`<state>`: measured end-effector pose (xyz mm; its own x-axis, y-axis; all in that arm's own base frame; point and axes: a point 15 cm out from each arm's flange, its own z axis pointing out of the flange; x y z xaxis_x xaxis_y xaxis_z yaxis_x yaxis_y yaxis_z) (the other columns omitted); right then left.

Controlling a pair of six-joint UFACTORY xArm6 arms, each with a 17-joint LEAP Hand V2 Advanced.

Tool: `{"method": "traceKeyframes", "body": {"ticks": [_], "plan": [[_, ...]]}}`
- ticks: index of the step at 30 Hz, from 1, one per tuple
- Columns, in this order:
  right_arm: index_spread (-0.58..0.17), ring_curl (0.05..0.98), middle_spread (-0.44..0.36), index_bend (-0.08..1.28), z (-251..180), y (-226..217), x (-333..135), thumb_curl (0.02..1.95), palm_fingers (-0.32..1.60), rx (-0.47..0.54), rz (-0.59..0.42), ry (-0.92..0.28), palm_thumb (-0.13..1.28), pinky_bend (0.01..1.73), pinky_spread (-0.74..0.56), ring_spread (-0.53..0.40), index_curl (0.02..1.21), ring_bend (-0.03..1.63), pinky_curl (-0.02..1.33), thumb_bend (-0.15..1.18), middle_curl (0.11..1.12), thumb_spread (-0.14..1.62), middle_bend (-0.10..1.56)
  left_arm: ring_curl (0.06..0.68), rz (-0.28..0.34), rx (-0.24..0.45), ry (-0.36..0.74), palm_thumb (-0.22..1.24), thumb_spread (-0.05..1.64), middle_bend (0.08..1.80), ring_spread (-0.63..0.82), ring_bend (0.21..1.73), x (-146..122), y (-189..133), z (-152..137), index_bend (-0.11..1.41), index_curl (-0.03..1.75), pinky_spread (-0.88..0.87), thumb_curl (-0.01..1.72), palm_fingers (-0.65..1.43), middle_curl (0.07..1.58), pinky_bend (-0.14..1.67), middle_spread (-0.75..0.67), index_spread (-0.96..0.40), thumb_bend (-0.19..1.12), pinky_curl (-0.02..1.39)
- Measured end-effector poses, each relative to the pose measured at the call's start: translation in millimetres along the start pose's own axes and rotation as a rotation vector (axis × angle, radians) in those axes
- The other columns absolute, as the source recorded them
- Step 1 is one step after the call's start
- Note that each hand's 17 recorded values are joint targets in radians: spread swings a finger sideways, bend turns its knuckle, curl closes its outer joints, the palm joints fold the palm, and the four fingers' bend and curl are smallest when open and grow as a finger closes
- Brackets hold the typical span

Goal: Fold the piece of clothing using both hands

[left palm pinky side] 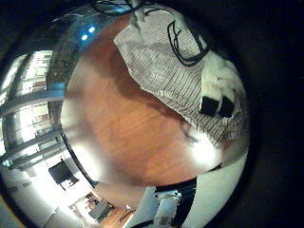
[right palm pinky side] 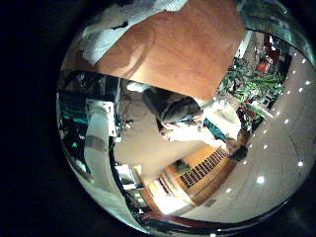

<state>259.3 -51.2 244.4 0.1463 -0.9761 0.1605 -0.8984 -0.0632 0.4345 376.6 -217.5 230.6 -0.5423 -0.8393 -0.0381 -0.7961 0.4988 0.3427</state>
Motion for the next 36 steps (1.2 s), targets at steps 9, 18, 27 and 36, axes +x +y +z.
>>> {"method": "traceKeyframes", "body": {"ticks": [9, 18, 27, 36], "plan": [[-0.274, 0.298, -0.072, 0.18, 38.8, -37.7, -5.1, 0.25, 0.15, 0.037, 0.013, -0.005, 0.21, 0.78, 0.02, -0.098, 0.35, 0.74, 0.16, -0.03, 0.42, 1.06, 0.32, 0.528, -0.016, -0.014, -0.001, 0.54, 1.59, 1.12, -0.41, 1.36, -2.0, 3.1, -21.8, 0.57, 0.77, -0.55, 0.71, 1.13, 0.75, 1.22, -0.48, -0.62, 0.32, 0.69], [-0.212, 0.281, -0.018, 0.16, 57.9, -65.8, -19.0, 0.27, 0.13, 0.097, 0.081, 0.011, 0.22, 0.72, 0.17, -0.011, 0.34, 0.7, 0.15, -0.02, 0.41, 1.03, 0.31, 0.527, -0.034, -0.033, 0.012, 0.5, 1.6, 1.12, -0.41, 1.37, -7.6, 3.3, -32.3, 0.53, 0.83, -0.56, 0.76, 1.12, 0.74, 1.21, -0.48, -0.65, 0.37, 0.71], [-0.213, 0.306, -0.075, 0.15, 77.4, -85.0, -37.3, 0.3, 0.42, 0.077, 0.07, 0.119, 0.33, 0.83, 0.01, -0.128, 0.31, 0.83, 0.16, 0.0, 0.43, 1.03, 0.4, 0.526, -0.035, -0.056, 0.014, 0.47, 1.59, 1.12, -0.41, 1.37, -9.7, 7.7, -35.7, 0.48, 0.88, -0.56, 0.81, 1.12, 0.74, 1.2, -0.48, -0.66, 0.44, 0.72], [-0.397, 0.443, -0.242, 0.49, 62.0, -100.4, -29.3, 0.38, 1.26, 0.157, 0.054, 0.15, 0.67, 1.18, -0.33, -0.259, 0.46, 1.09, 0.3, 0.05, 0.63, 1.04, 0.74, 0.527, -0.049, -0.087, 0.019, 0.43, 1.59, 1.12, -0.4, 1.38, -24.4, 15.8, -33.0, 0.44, 0.92, -0.57, 0.84, 1.12, 0.74, 1.19, -0.48, -0.68, 0.49, 0.73]]}}
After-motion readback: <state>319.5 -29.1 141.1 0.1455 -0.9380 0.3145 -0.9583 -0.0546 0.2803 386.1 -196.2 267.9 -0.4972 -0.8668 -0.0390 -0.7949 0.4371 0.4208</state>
